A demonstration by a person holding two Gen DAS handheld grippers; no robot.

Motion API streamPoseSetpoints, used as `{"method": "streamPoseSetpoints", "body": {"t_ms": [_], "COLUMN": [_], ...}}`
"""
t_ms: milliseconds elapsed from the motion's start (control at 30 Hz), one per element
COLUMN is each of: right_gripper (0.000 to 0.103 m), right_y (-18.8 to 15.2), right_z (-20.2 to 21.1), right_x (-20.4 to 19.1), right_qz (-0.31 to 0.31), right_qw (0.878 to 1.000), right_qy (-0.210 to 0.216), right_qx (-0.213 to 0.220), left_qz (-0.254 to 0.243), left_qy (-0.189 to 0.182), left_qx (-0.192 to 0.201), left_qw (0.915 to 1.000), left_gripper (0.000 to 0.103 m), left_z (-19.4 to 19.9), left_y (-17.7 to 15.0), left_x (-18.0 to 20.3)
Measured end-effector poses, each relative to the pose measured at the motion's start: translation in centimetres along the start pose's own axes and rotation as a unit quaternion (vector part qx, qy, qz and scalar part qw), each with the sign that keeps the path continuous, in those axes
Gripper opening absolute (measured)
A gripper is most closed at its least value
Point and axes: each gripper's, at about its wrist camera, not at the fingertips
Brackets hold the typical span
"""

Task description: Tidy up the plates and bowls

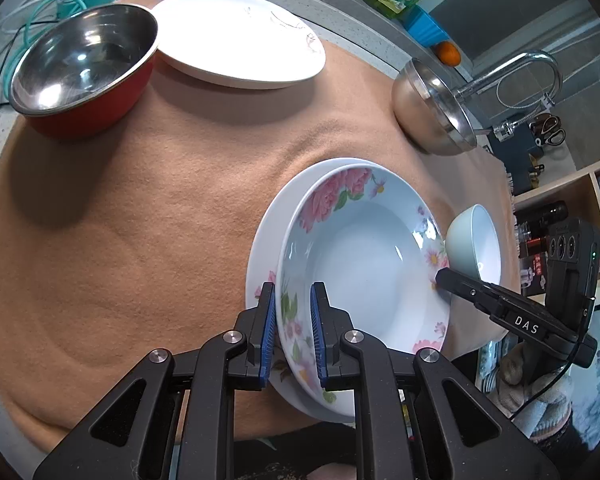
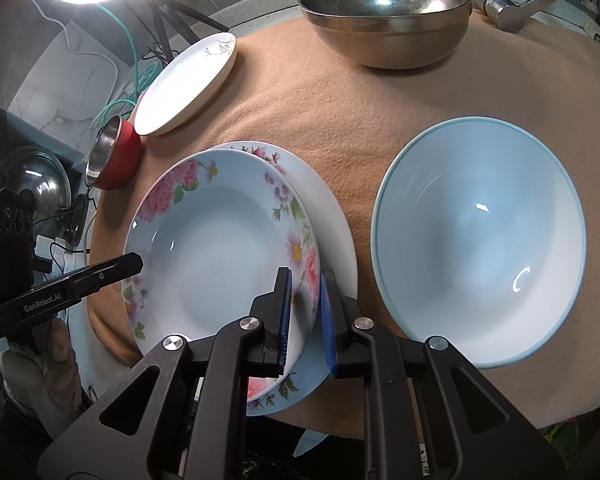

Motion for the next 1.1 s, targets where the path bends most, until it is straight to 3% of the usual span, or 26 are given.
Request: {"method": "streamPoseSetpoints", "body": {"t_ms": [300, 800, 1100], "right_gripper": [0.016, 0.016, 0.016], "right_y": [0.0, 0.2, 2.1], "right_z": [0.0, 0.5, 2.0], "right_x": [0.1, 0.4, -0.8], "right_qz": [-0.002, -0.006, -0.003], "right_qw": [1.0, 1.0, 0.999], "right_qy": [0.001, -0.009, 0.004], "right_qx": [0.0, 0.01, 0.031], "left_qz": [-0.022, -0.017, -0.019], "left_qy": [0.022, 0.014, 0.016], "left_qx": [0.001, 0.017, 0.033], "left_qw": [0.9995, 0.9996, 0.9992], "left_gripper": [0.014, 0.014, 0.014], "left_z": [-0.1, 1.5, 3.1], "left_y": [-0.1, 0.6, 2.4], "left_x": [0.7, 0.2, -0.3]}}
Point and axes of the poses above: each gripper's, at about its wrist camera, not at the fingertips, and z roughly against the way its jaws point, x to its right, y to its top, and after that the axes turned 11 degrees about -y, right-handed
